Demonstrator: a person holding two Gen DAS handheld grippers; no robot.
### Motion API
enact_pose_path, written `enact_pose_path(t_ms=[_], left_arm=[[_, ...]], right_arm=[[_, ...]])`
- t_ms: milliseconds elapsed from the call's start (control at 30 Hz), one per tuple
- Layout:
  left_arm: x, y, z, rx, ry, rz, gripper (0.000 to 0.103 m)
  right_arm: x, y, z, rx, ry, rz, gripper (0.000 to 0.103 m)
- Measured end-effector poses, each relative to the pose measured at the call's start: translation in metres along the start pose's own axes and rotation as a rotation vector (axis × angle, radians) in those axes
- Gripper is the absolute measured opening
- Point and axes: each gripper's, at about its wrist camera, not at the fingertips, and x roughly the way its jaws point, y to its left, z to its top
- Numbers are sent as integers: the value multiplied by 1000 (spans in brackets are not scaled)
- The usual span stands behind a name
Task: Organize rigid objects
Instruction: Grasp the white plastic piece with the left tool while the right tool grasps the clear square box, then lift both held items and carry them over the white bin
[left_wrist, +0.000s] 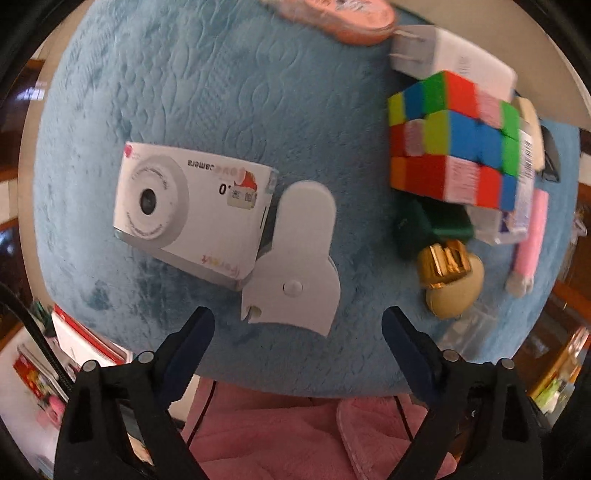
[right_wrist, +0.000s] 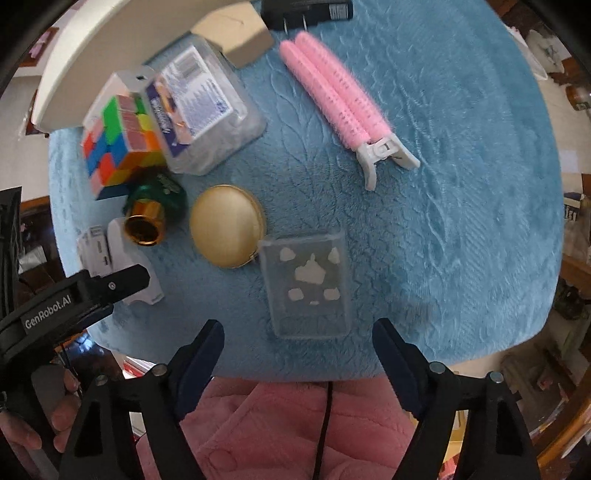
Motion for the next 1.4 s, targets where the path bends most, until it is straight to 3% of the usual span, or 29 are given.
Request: enact_pose_path(t_ms=[300, 533, 700, 867, 1033, 1133, 1400], left_arm=[[13, 28, 21, -92, 19, -21, 84], [11, 45, 17, -132, 34, -35, 76], [13, 48, 20, -146, 40, -42, 74], [8, 59, 17, -155, 40, -30, 62], [3, 69, 17, -148, 33, -53, 62], [3, 63, 4, -138, 41, -77, 62], [-11, 94, -42, -73, 37, -102, 62]], right_arm=[[11, -3, 19, -17, 61, 10, 67], [12, -11, 34, -10, 81, 27, 53], [11, -19, 36, 4, 89, 45, 52], [0, -34, 41, 14, 90, 53, 52], [-4, -42, 28, 25, 81, 57, 52], [-6, -37, 22, 29, 73, 57, 51], [-17, -25, -4, 65, 24, 80, 51]])
